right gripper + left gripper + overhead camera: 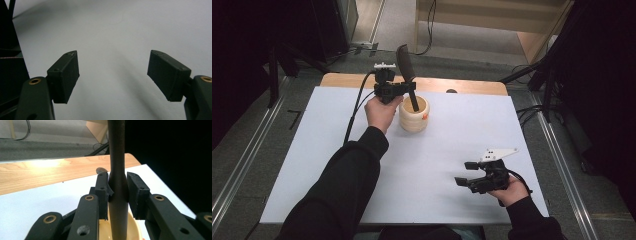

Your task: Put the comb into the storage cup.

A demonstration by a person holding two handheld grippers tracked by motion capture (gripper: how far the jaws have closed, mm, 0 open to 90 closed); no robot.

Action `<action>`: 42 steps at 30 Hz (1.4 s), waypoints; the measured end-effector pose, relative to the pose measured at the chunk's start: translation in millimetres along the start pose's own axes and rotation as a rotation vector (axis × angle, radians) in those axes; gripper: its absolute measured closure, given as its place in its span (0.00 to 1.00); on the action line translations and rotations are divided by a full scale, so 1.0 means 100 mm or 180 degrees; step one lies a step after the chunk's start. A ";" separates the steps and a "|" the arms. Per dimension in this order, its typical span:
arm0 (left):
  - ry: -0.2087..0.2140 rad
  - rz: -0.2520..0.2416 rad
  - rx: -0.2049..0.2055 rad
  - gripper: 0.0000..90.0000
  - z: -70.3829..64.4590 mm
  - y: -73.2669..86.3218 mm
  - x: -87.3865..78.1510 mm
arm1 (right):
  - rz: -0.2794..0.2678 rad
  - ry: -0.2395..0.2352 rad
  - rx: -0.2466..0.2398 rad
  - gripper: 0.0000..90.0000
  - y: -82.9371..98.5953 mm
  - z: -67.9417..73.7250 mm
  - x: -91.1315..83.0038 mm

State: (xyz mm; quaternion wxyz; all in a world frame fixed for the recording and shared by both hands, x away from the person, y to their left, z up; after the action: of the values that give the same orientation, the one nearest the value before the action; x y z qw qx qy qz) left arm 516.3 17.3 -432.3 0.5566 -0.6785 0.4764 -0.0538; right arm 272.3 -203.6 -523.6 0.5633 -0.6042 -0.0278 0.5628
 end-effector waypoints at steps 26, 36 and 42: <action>0.0003 0.0225 0.0235 0.50 0.07 0.32 0.04 | 0.0004 -0.0003 -0.0063 0.26 0.00 0.00 0.01; -0.0009 0.0280 0.0095 0.38 0.18 0.33 -0.18 | 0.0011 0.0006 -0.0048 0.26 0.01 -0.01 0.00; 0.0038 0.0347 0.0084 0.37 0.21 0.39 -0.29 | 0.0016 0.0031 -0.0035 0.26 0.01 -0.01 0.00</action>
State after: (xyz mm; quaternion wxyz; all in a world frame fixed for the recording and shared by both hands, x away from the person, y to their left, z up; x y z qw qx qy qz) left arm 489.7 55.3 -458.4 0.5648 -0.6438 0.5152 -0.0337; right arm 272.9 -204.3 -524.6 0.5587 -0.6102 -0.0267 0.5611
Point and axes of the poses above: each handheld gripper's, and its own axes: x roughly forward along the jaws, y roughly out of its underside, z roughly to its left, the point moved 7 cm from there along x, roughly forward along the jaws, and after that the axes turned 1 degree about y, right-handed, at the moved point
